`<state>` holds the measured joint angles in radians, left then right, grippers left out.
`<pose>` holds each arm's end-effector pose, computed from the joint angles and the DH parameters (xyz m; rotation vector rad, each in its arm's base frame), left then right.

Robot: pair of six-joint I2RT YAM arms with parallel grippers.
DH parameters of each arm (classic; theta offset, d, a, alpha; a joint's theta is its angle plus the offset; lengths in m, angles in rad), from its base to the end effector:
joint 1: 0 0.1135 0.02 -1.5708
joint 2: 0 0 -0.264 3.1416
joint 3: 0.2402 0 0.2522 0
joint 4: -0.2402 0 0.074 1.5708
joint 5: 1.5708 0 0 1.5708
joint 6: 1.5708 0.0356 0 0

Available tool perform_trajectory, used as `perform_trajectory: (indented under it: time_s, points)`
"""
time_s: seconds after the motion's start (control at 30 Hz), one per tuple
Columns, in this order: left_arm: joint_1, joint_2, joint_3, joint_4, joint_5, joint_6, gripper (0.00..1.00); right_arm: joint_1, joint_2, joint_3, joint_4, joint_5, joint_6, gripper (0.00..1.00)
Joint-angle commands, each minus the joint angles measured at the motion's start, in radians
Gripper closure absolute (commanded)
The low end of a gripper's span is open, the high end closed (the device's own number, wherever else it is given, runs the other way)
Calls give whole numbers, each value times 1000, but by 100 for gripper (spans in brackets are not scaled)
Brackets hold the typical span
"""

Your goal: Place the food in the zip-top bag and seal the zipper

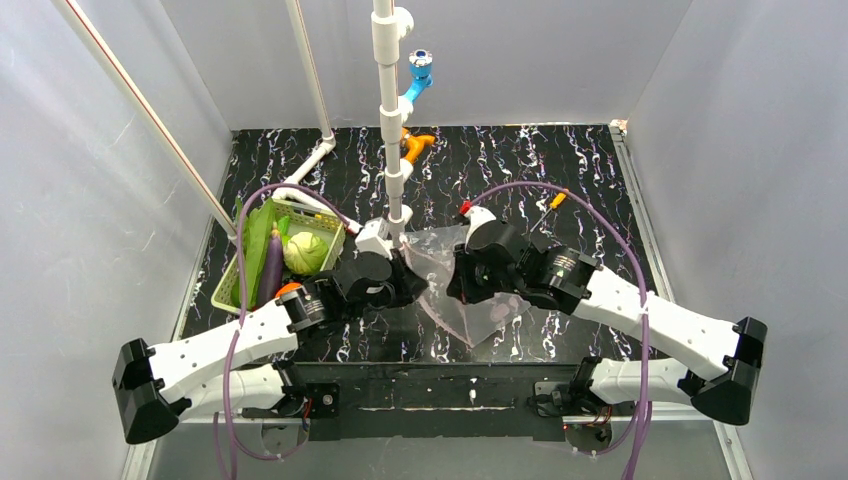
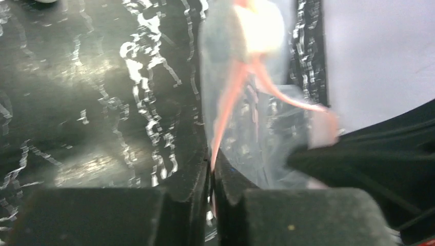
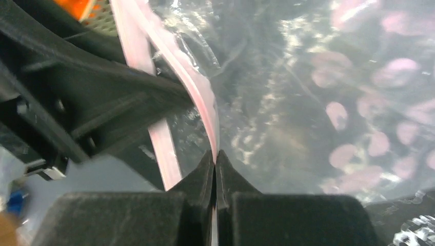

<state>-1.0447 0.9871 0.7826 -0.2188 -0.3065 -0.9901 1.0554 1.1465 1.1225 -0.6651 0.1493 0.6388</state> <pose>0.1223 -0.1891 0.2985 -0.1528 2.1136 -0.9882 0.1239 0.2079 0.3388 -0.4059 2.3225 0.7164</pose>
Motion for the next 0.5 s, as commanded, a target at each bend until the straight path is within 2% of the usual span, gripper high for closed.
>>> perform_trajectory:
  time_s: [0.0, 0.1, 0.23, 0.27, 0.33, 0.4, 0.47]
  points:
    - [11, -59, -41, -186, -64, -50, 100, -6, -94, 70, -115, 324, -95, 99]
    - [19, -53, -39, -193, -41, -40, 100, -6, -123, 65, -103, 365, -134, 99]
    - [20, -31, 5, -191, 10, -59, 100, -5, -81, 74, -77, 302, -193, 98]
    - [20, -22, 18, -180, 26, -62, 100, -5, -56, 85, -79, 286, -194, 92]
    - [20, 0, 44, -164, 51, -66, 100, -3, -6, 117, -99, 273, -195, 73]
    - [20, 20, 66, -163, 65, -67, 100, 2, 26, 147, -114, 272, -207, 62]
    - [20, 35, 85, -163, 73, -64, 100, 5, 60, 176, -124, 285, -230, 39]
